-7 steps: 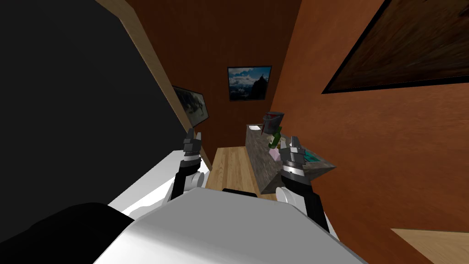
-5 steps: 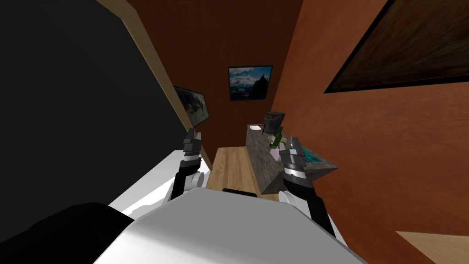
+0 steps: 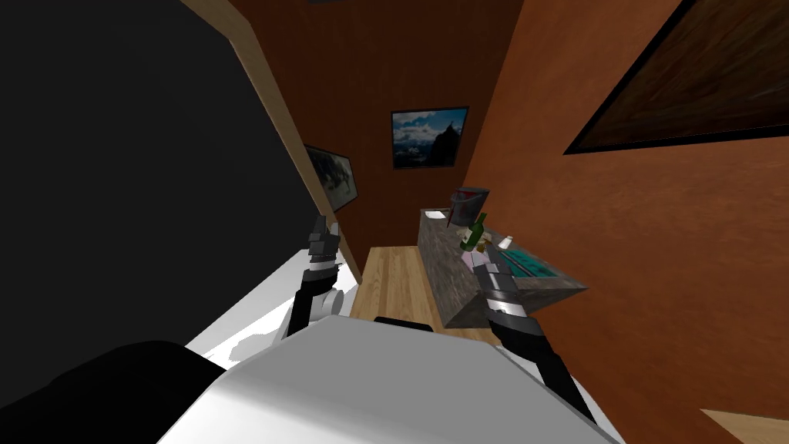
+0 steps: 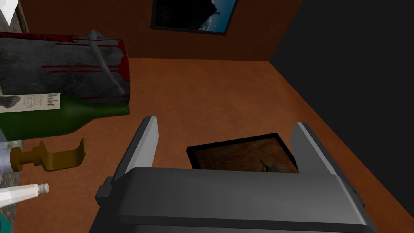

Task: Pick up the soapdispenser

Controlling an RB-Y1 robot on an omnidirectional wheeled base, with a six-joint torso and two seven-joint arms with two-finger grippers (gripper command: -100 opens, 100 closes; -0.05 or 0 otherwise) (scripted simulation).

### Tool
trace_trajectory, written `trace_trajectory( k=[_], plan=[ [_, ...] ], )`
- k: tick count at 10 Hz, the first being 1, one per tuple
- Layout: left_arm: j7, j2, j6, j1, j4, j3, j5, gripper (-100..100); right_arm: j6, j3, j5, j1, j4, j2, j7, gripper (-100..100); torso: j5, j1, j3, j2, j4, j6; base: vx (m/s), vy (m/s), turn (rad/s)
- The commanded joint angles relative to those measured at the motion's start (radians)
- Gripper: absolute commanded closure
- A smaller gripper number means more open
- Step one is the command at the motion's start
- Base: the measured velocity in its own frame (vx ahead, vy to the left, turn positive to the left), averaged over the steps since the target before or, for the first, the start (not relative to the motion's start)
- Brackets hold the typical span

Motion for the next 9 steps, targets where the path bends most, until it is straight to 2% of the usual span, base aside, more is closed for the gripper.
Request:
trace_trajectory(
  k=[1, 3, 4, 5, 7, 8, 9],
  plan=[
    [0.0, 0.0, 0.0, 0.0, 0.0, 0.0, 0.0, 0, 0.0, -0.008, -0.002, 0.025, 0.001, -0.032, -0.001, -100, 0.0, 0.0, 0.0, 0.0, 0.0, 0.0, -0.028, 0.032, 0.036],
    [0.0, 0.0, 0.0, 0.0, 0.0, 0.0, 0.0, 0, -0.009, -0.033, -0.007, 0.098, 0.024, -0.099, -0.003, -100, 0.0, -0.001, 0.0, 0.0, 0.0, 0.0, -0.031, 0.039, 0.129],
    [0.0, 0.0, 0.0, 0.0, 0.0, 0.0, 0.0, 0, -0.014, -0.048, -0.012, 0.127, 0.039, -0.132, -0.004, -100, 0.0, -0.001, 0.0, 0.0, 0.0, 0.0, -0.04, 0.049, 0.152],
    [0.0, 0.0, 0.0, 0.0, 0.0, 0.0, 0.0, 0, -0.014, -0.048, -0.012, 0.143, 0.039, -0.146, -0.004, -100, 0.0, -0.001, 0.0, 0.0, 0.0, 0.0, -0.036, 0.038, 0.022],
    [0.0, 0.0, 0.0, 0.0, 0.0, 0.0, 0.0, 0, -0.024, -0.084, -0.023, 0.214, 0.075, -0.214, -0.006, -100, 0.0, -0.001, 0.001, 0.001, 0.0, 0.0, -0.057, 0.04, 0.133],
    [0.0, 0.0, 0.0, 0.0, 0.0, 0.0, 0.0, 0, -0.024, -0.084, -0.023, 0.234, 0.075, -0.228, -0.006, -100, 0.0, -0.001, 0.001, 0.002, 0.0, 0.0, -0.043, 0.028, 0.058],
    [0.0, 0.0, 0.0, 0.0, 0.0, 0.0, 0.0, 0, -0.029, -0.104, -0.03, 0.266, 0.096, -0.269, -0.008, -100, 0.0, -0.002, 0.001, 0.001, 0.0, 0.0, -0.046, 0.029, 0.117]
  ],
)
